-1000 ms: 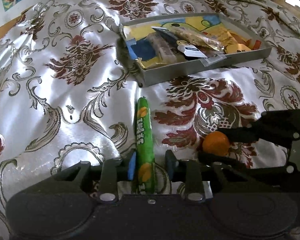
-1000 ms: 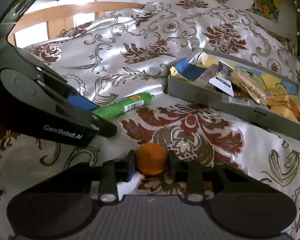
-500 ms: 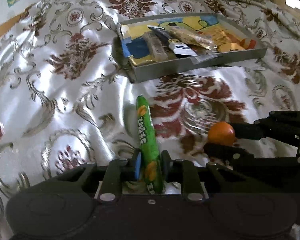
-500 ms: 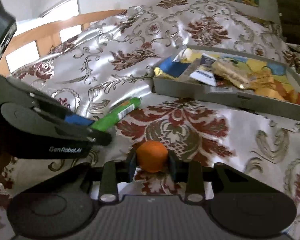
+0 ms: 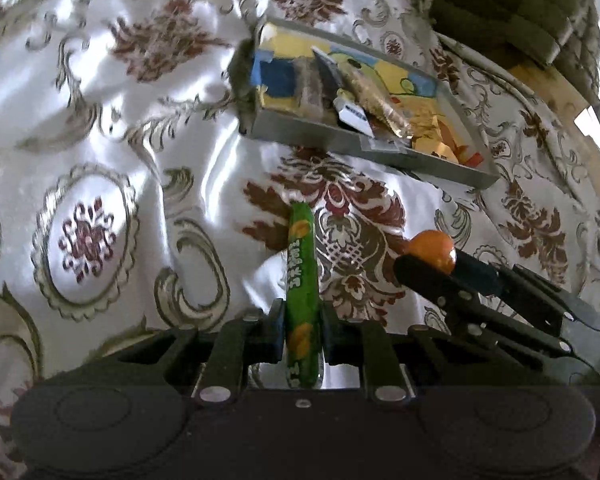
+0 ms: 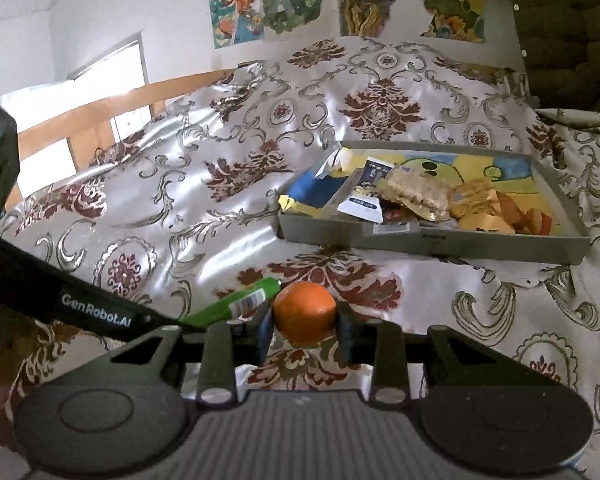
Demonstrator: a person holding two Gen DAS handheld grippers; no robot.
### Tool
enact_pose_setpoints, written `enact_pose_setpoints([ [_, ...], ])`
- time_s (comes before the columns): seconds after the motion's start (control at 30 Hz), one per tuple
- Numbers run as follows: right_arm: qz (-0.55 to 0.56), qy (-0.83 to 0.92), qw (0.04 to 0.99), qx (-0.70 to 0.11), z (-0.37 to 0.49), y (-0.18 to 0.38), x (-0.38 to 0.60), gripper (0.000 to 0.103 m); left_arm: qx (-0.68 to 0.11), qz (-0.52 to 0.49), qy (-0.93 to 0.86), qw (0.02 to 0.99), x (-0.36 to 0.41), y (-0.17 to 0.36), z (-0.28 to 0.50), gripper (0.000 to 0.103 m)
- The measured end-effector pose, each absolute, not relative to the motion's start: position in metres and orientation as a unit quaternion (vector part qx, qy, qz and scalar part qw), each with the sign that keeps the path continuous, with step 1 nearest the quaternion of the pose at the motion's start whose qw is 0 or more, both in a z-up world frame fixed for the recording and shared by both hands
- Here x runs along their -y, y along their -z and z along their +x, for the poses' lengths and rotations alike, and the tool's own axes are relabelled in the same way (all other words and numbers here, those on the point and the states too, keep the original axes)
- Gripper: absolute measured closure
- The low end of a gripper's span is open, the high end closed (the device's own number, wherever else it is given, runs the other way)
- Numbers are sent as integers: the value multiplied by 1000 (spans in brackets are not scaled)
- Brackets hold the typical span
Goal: Organize snacks
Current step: 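Lift and carry the green tube and mandarin over the frog tray with both tools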
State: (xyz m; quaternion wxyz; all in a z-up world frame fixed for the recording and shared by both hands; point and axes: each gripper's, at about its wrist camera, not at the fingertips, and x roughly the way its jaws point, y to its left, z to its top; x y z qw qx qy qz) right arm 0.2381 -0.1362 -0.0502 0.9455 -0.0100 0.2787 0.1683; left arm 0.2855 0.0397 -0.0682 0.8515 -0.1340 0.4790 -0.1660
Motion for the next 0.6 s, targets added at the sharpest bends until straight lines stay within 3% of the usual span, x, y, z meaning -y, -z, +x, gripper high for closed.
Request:
enact_pose_setpoints([
  [0.33, -6, -149, 949, -278, 242, 53, 141, 66, -473, -195, 174, 841, -49, 67, 288, 85],
  [0.6, -17, -147, 947, -285, 242, 59, 136, 66, -467, -188, 184, 844, -46, 58, 281, 85],
])
